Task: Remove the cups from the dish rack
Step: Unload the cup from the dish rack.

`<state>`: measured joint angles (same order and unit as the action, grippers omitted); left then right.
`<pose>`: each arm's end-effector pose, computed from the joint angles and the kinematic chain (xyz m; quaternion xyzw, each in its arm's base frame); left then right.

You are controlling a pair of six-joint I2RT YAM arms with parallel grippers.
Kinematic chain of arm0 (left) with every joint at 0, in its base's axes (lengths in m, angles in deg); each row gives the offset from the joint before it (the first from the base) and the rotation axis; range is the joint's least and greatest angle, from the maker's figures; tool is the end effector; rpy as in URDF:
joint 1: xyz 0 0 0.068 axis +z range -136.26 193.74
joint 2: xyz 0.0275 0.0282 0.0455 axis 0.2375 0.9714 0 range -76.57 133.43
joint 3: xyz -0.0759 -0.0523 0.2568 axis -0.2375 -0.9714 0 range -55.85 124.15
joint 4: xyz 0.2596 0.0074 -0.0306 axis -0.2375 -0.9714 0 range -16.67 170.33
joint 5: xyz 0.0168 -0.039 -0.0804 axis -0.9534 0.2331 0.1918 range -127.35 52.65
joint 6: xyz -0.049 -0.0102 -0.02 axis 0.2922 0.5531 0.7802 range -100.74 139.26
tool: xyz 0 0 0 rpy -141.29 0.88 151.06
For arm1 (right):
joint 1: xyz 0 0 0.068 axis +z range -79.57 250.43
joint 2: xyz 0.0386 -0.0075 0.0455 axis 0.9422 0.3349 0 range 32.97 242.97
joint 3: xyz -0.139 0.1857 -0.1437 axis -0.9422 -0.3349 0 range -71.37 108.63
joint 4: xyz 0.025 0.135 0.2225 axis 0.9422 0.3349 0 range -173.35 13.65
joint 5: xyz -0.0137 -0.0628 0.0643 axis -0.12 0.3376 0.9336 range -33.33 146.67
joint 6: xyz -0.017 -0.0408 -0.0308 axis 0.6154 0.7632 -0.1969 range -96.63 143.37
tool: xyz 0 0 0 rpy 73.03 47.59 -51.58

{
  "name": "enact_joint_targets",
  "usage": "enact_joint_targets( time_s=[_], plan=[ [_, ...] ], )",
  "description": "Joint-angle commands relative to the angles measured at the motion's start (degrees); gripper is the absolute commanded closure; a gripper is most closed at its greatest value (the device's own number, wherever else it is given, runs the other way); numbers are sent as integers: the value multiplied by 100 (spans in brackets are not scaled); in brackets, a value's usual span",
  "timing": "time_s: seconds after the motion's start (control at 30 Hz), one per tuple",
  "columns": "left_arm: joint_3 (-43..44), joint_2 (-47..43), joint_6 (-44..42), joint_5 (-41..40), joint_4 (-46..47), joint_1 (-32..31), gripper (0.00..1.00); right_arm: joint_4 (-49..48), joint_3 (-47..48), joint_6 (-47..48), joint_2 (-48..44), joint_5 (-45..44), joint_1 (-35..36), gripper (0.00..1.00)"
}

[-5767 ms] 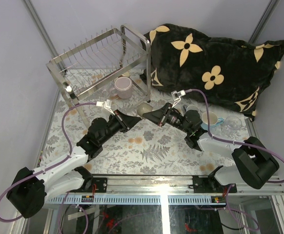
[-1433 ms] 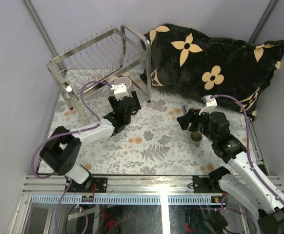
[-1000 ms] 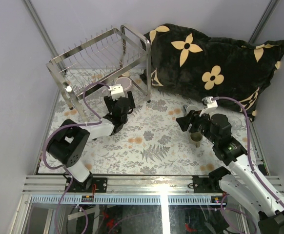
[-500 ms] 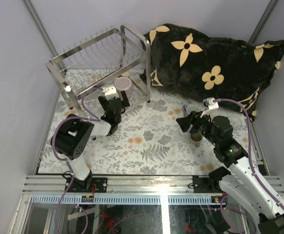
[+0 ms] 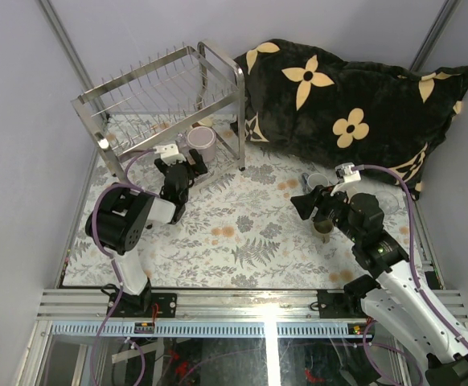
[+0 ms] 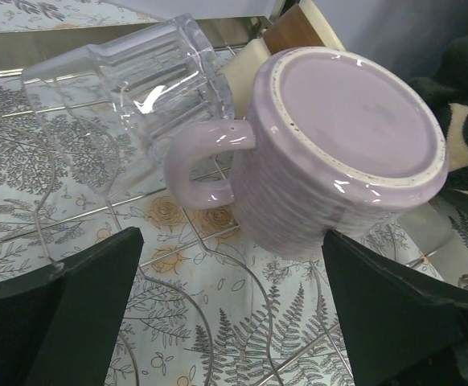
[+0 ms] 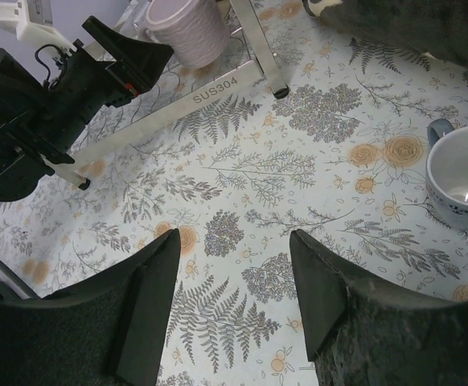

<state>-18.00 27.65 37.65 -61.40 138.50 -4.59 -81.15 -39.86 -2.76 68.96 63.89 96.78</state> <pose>0.3306 -0.0942 0.1538 -0.1368 0.7392 -0.0522 0.6573 0.1448 0.0766 0.2967 -0.0433 0.7455 0.3355 0.5743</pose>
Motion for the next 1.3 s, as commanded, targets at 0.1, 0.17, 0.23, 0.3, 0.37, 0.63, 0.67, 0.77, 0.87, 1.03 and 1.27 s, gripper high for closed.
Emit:
enact_joint_targets(
  time_s=[0.1, 0.17, 0.23, 0.3, 0.37, 0.63, 0.67, 0.77, 0.87, 1.03, 1.27],
  plan=[
    [276, 189, 153, 415, 517, 119, 6, -391, -12, -64, -1, 109, 2, 36],
    [312, 212, 147, 589, 493, 117, 7, -389, -13, -67, 33, 113, 2, 36],
    [352, 198, 146, 673, 368, 92, 7, -381, -4, -67, 36, 105, 3, 36],
    [348, 159, 87, 734, 319, 45, 8, -397, -21, -69, 41, 96, 5, 36],
    [314, 117, -1, 712, 310, -40, 8, -409, -30, -75, 61, 94, 3, 36],
    [306, -32, -241, 681, 234, -460, 9, -413, -44, -94, 44, 83, 4, 36],
    [336, -34, -275, 670, 212, -539, 9, -408, -46, -91, 36, 81, 9, 36],
    [475, -29, -354, 590, 44, -707, 9, -393, -52, -94, 15, 81, 5, 36],
    [512, -117, -243, 568, -62, -759, 9, -351, -48, -90, -16, 65, 9, 36],
    [412, -398, -214, 474, -168, -760, 8, -325, -40, -93, -76, 47, 3, 36],
    [377, -710, 349, 137, -438, -751, 7, -293, -48, -104, -119, 30, 7, 36]
  ],
)
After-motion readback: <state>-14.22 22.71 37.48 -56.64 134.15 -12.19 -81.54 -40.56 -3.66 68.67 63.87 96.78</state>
